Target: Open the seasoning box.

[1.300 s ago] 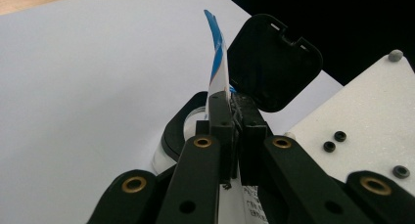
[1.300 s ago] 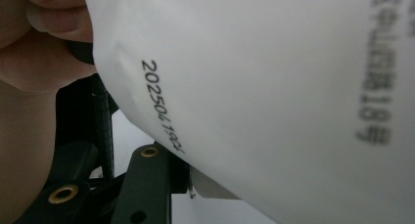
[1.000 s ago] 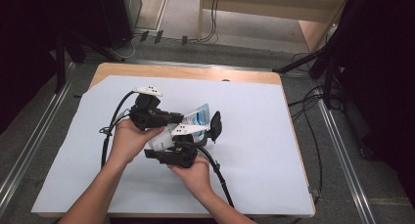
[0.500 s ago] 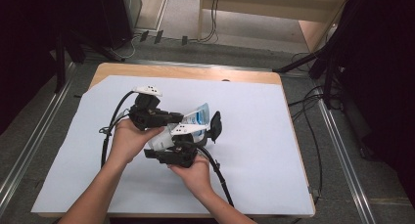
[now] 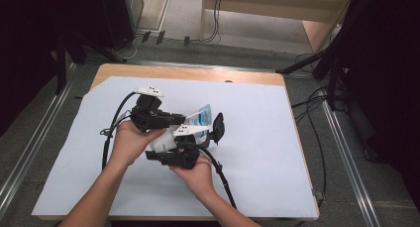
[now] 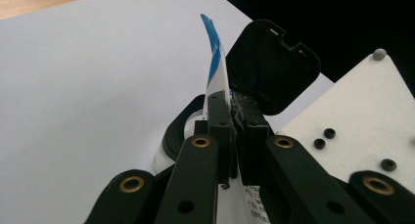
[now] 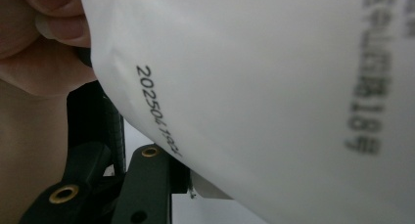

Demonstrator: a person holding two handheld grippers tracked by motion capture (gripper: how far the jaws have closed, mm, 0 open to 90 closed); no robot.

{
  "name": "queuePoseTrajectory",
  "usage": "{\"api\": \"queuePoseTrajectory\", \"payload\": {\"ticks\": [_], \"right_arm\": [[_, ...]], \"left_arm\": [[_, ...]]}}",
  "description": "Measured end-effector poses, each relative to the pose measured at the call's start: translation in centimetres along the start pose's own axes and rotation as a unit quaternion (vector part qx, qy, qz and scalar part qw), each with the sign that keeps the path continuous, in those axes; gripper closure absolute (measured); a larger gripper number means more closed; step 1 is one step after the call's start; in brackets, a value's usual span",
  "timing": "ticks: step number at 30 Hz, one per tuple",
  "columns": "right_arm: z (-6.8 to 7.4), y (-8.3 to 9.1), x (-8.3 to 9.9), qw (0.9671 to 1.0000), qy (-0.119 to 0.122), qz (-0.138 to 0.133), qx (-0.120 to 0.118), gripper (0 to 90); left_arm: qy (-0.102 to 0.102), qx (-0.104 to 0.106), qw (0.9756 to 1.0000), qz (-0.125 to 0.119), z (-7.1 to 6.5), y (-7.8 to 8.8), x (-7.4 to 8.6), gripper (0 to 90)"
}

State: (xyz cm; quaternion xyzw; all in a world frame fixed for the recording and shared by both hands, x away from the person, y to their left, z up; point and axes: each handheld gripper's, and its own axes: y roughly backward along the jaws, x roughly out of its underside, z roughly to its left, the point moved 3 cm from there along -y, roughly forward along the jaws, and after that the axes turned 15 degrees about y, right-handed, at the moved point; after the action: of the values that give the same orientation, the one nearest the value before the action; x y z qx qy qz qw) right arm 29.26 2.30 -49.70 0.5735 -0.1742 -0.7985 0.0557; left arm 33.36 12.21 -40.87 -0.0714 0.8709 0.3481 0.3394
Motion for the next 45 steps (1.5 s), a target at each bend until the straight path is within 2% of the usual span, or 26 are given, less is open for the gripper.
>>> {"api": "queuePoseTrajectory", "payload": {"ticks": [10,15,30,38,45], "right_arm": [[0.34,-0.28,-0.04,0.9993,0.024,0.014,0.025,60.6],[0.30,-0.21,-0.03,0.9991,0.026,0.016,0.030,62.2],[0.12,0.12,-0.03,1.0000,0.002,-0.006,0.006,63.3],[0.18,0.15,-0.12,1.0000,0.002,-0.009,0.002,63.4],[0.14,0.07,-0.05,1.0000,0.006,-0.004,0.004,63.3]], "left_arm": [[0.010,-0.006,0.9999,-0.009,0.10,0.02,0.01,89.0],[0.010,-0.005,0.9999,-0.011,0.03,-0.04,0.02,89.0],[0.004,0.006,1.0000,0.002,0.09,-0.23,0.17,82.3],[-0.002,0.000,1.0000,0.005,0.07,-0.26,0.23,88.0],[-0.004,-0.004,1.0000,0.006,0.13,-0.26,0.24,89.2]]}}
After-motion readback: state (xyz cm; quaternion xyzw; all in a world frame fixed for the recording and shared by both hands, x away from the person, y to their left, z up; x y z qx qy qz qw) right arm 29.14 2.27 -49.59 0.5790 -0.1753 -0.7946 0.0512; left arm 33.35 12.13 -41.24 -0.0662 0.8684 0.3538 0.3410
